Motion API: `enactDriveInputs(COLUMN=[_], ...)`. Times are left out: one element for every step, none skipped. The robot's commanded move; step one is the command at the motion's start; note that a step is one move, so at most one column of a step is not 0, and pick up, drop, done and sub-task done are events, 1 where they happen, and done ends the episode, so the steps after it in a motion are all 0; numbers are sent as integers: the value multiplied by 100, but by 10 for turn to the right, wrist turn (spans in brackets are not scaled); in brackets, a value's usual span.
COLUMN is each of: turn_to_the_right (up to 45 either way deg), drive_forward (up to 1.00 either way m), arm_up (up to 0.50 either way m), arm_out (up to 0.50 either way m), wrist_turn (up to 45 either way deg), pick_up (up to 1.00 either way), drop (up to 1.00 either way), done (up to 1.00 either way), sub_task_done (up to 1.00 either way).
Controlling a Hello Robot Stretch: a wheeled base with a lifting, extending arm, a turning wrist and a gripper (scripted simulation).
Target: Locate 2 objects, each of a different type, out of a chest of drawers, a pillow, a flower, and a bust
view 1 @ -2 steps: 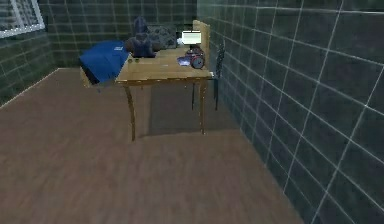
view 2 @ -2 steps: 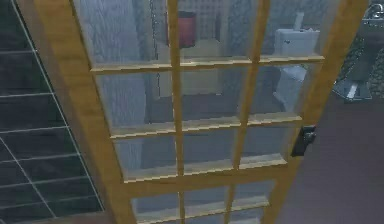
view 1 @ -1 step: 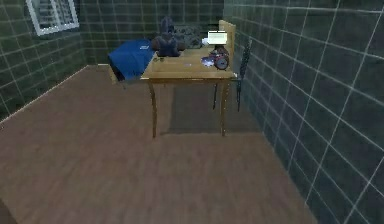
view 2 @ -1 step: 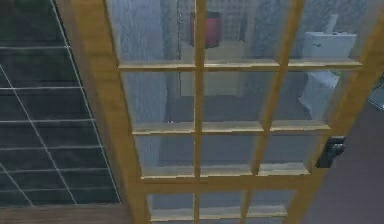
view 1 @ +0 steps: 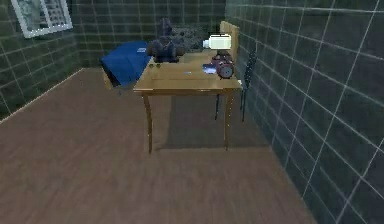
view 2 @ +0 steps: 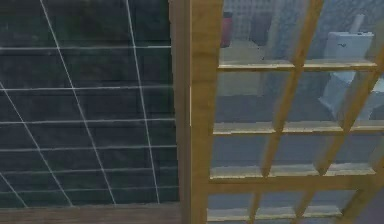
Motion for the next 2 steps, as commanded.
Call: enactDriveInputs(turn_to_the_right=[-270,0], drive_forward=[0,100], arm_up=[0,0], arm_out=[0,0], wrist_turn=[0,0], pick_up=[0,0], drop=[0,0], done=[0,0], sub_task_done=[0,0])
